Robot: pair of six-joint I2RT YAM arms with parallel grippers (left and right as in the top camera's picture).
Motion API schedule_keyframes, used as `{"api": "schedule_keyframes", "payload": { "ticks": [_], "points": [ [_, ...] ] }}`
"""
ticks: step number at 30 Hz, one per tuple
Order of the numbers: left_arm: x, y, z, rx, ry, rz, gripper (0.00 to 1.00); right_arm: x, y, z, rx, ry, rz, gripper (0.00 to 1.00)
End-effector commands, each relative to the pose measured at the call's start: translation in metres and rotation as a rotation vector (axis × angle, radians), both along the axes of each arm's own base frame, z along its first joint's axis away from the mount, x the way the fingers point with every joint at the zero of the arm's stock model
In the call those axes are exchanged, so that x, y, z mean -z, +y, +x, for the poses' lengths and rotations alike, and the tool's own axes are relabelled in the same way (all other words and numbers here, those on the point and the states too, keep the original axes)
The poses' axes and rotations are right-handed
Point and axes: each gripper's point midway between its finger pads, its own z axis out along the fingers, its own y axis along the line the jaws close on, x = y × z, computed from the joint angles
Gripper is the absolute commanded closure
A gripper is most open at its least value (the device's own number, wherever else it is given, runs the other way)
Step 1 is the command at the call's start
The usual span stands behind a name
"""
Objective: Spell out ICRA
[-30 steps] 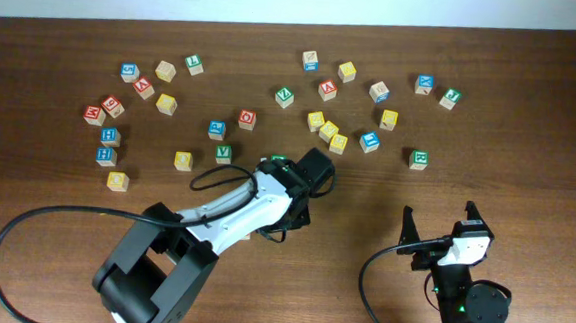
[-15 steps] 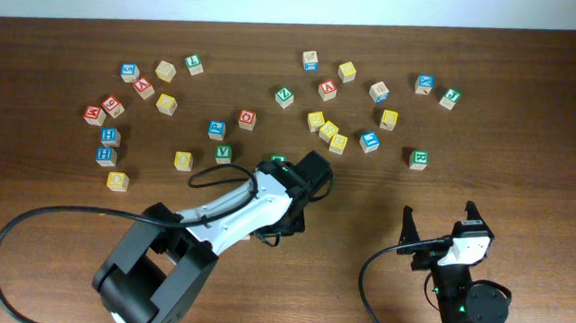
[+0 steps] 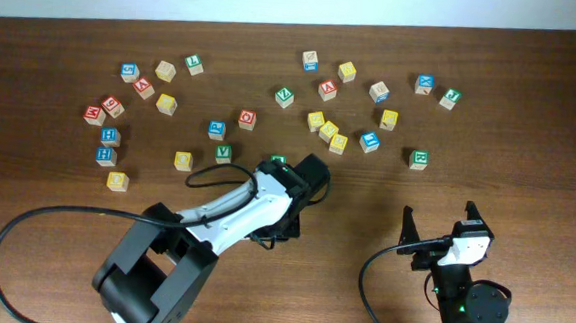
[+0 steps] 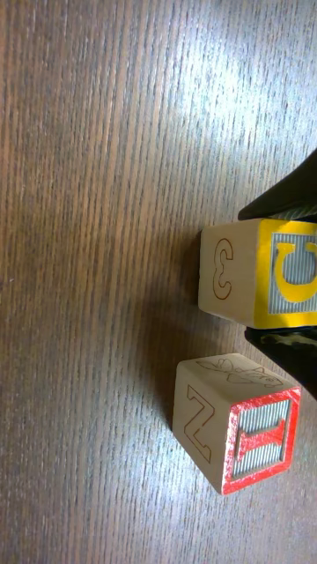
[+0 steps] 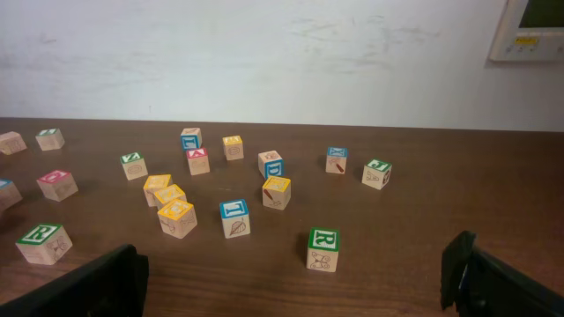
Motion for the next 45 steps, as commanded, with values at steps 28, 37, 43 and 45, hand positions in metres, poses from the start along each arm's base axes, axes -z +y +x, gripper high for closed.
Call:
{"api": "schedule_keyframes", "payload": {
  "ticks": [28,37,43,45],
  "points": [
    [0.002,0.002,0.003,0.031,0.045,-0.053,0.62,0.003,0.000,0.000,0.003,0.005,-0.001,0.02],
    [-0.017,-0.005,0.019,0.035,-0.020,-0.070,0.62,0.003,0.000,0.000,0.003,0.005,-0.001,0.02],
    [-0.061,0.001,0.037,0.020,-0.129,-0.079,0.59,0.003,0.000,0.000,0.003,0.005,-0.001,0.02],
    [-0.086,0.009,0.048,-0.018,-0.170,-0.107,0.57,0.003,0.000,0.000,0.003,0.005,-0.001,0.02]
  ]
}}
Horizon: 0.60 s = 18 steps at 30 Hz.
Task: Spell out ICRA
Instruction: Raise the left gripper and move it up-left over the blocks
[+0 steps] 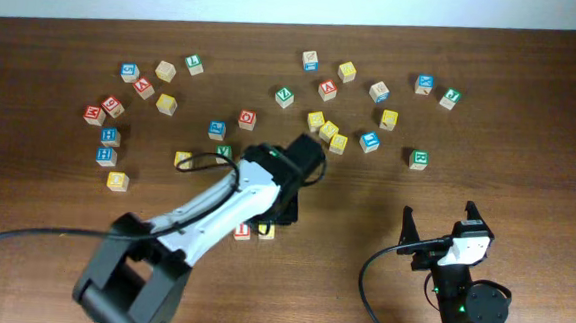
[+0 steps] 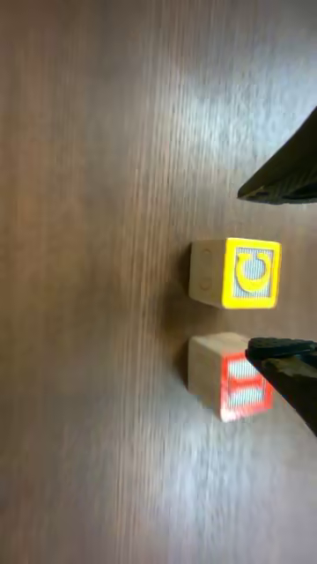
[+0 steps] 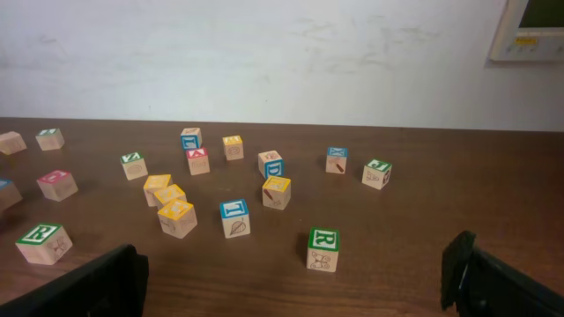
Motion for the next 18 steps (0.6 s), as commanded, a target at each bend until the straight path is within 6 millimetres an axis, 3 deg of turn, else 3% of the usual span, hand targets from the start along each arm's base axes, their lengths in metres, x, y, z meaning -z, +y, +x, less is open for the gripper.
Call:
{"api": "schedule_keyframes", "payload": {
  "ticks": [1,3,5,7,9,13,15,18],
  "points": [
    [-0.060,0.014,0.031,-0.071,-0.139,-0.066,0.55,0.003,0.000,0.000,0.003,0.005,-0.002,0.02],
    [-0.102,0.038,0.051,-0.160,-0.228,-0.119,0.43,0.003,0.000,0.000,0.003,0.005,-0.002,0.02],
    [-0.126,0.063,0.061,-0.236,-0.294,-0.149,0.29,0.003,0.000,0.000,0.003,0.005,-0.002,0.02],
    [-0.141,0.097,0.066,-0.329,-0.334,-0.154,0.01,0.003,0.000,0.000,0.003,0.005,-0.001,0.02],
    [-0.142,0.128,0.063,-0.415,-0.319,-0.129,0.01,0.003,0.000,0.000,0.003,0.005,-0.002,0.02],
    [-0.140,0.158,0.062,-0.496,-0.304,-0.098,0.01,0.003,0.000,0.000,0.003,0.005,-0.002,0.01],
    [-0.140,0.161,0.063,-0.506,-0.308,-0.099,0.01,0.003,0.000,0.000,0.003,0.005,-0.002,0.02],
    [-0.151,0.138,0.081,-0.292,-0.350,-0.194,0.01,0.003,0.000,0.000,0.003,0.005,-0.002,0.02]
  ]
}}
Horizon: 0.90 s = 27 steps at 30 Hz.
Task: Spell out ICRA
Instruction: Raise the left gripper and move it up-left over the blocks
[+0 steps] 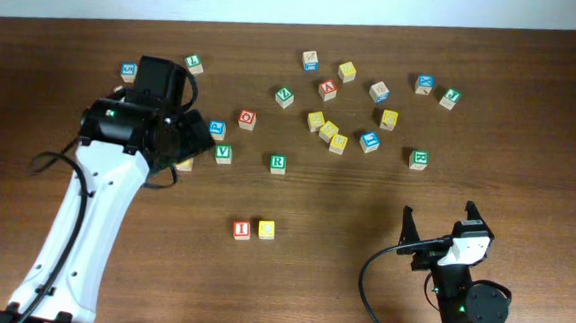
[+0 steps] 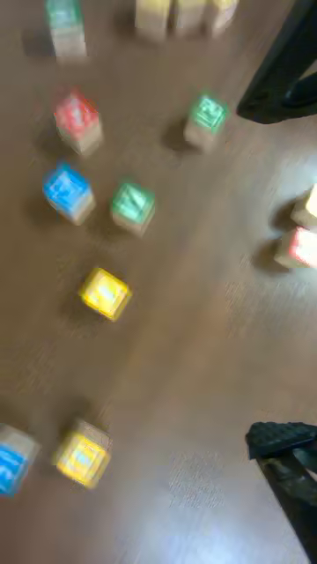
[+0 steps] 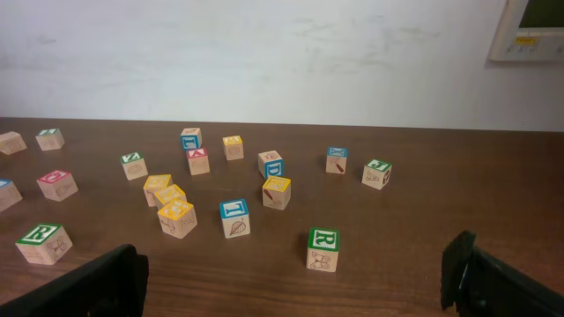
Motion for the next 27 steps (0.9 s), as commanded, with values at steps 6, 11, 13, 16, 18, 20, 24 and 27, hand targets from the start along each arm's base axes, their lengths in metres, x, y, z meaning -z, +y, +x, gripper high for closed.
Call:
{"api": "schedule_keyframes", "payload": {
  "ticks": [6,11,13,16,18,20,24,27],
  "points": [
    [-0.082,-0.049,0.061,0.522,-0.362,-0.019,0.01,0.003,0.000,0.000,0.003,0.005,-0.001,0.02],
    [-0.083,-0.027,0.068,0.452,-0.363,0.098,0.01,0.003,0.000,0.000,0.003,0.005,-0.001,0.02],
    [-0.078,-0.019,0.071,0.454,-0.342,0.156,0.01,0.003,0.000,0.000,0.003,0.005,-0.001,0.02],
    [-0.065,-0.018,0.075,0.460,-0.304,0.163,0.01,0.003,0.000,0.000,0.003,0.005,-0.001,0.02],
    [-0.058,-0.019,0.080,0.459,-0.293,0.164,0.01,0.003,0.000,0.000,0.003,0.005,-0.001,0.01],
    [-0.038,-0.017,0.086,0.458,-0.244,0.165,0.00,0.003,0.000,0.000,0.003,0.005,-0.001,0.02],
    [-0.007,-0.008,0.093,0.442,-0.162,0.161,0.00,0.003,0.000,0.000,0.003,0.005,-0.001,0.02],
    [0.014,-0.007,0.088,0.447,-0.081,0.151,0.07,0.003,0.000,0.000,0.003,0.005,-0.001,0.02]
  ]
}}
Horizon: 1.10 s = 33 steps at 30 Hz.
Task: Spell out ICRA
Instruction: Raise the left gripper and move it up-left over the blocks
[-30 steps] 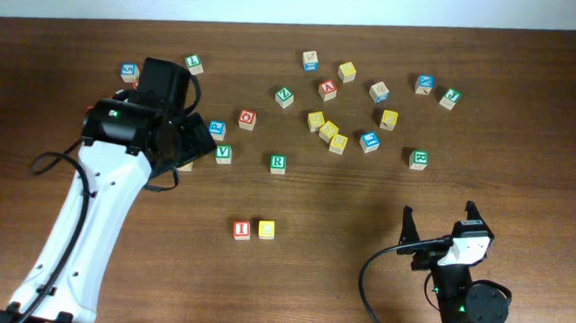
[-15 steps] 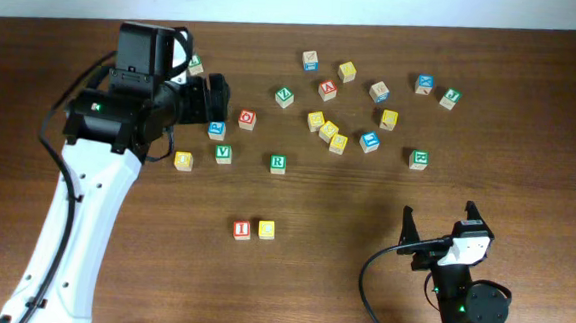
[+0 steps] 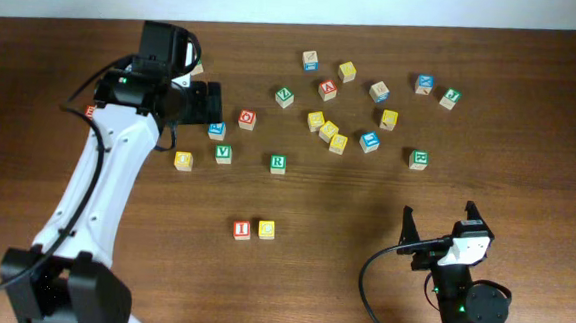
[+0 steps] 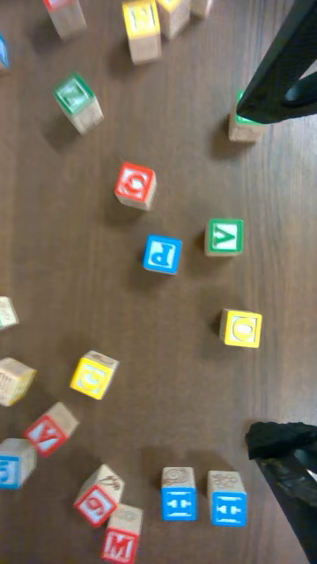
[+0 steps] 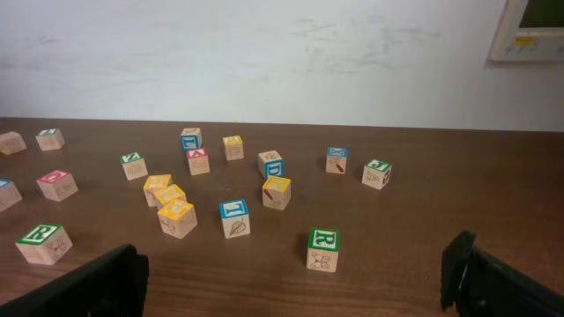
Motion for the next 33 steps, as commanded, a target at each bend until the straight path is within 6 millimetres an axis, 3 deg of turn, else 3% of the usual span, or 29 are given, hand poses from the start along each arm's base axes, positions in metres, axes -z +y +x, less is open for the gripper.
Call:
{"api": "schedule_keyframes", "payload": {
  "ticks": [1,4,9,14,16,18,19,21,23,28,33],
  "points": [
    [0.015,0.006,-0.002,-0.002,0.058,0.027,0.12,0.003,0.000,0.000,0.003,0.005,-0.002,0.02],
    [0.023,0.003,-0.012,0.009,0.112,0.015,0.16,0.003,0.000,0.000,0.003,0.005,-0.002,0.02],
    [0.023,-0.041,-0.019,0.120,0.152,-0.217,0.00,0.003,0.000,0.000,0.003,0.005,-0.002,0.02],
    [0.030,-0.041,-0.021,0.118,0.174,-0.215,0.01,0.003,0.000,0.000,0.003,0.005,-0.002,0.02],
    [0.045,-0.033,-0.022,0.093,0.217,-0.171,0.01,0.003,0.000,0.000,0.003,0.005,-0.002,0.02],
    [0.055,-0.010,-0.023,-0.038,0.245,-0.087,0.01,0.003,0.000,0.000,0.003,0.005,-0.002,0.02],
    [0.057,0.007,-0.022,-0.128,0.240,-0.028,0.01,0.003,0.000,0.000,0.003,0.005,-0.002,0.02],
    [0.056,0.015,-0.021,-0.178,0.231,-0.016,0.01,0.003,0.000,0.000,0.003,0.005,-0.001,0.02],
    [0.056,0.039,-0.023,-0.335,0.225,-0.004,0.01,0.003,0.000,0.000,0.003,0.005,-0.002,0.02],
    [0.060,0.078,-0.035,-0.435,0.271,-0.012,0.01,0.003,0.000,0.000,0.003,0.005,-0.002,0.02],
    [0.068,0.090,-0.044,-0.467,0.307,-0.015,0.01,0.003,0.000,0.000,0.003,0.005,-0.001,0.02]
  ]
}}
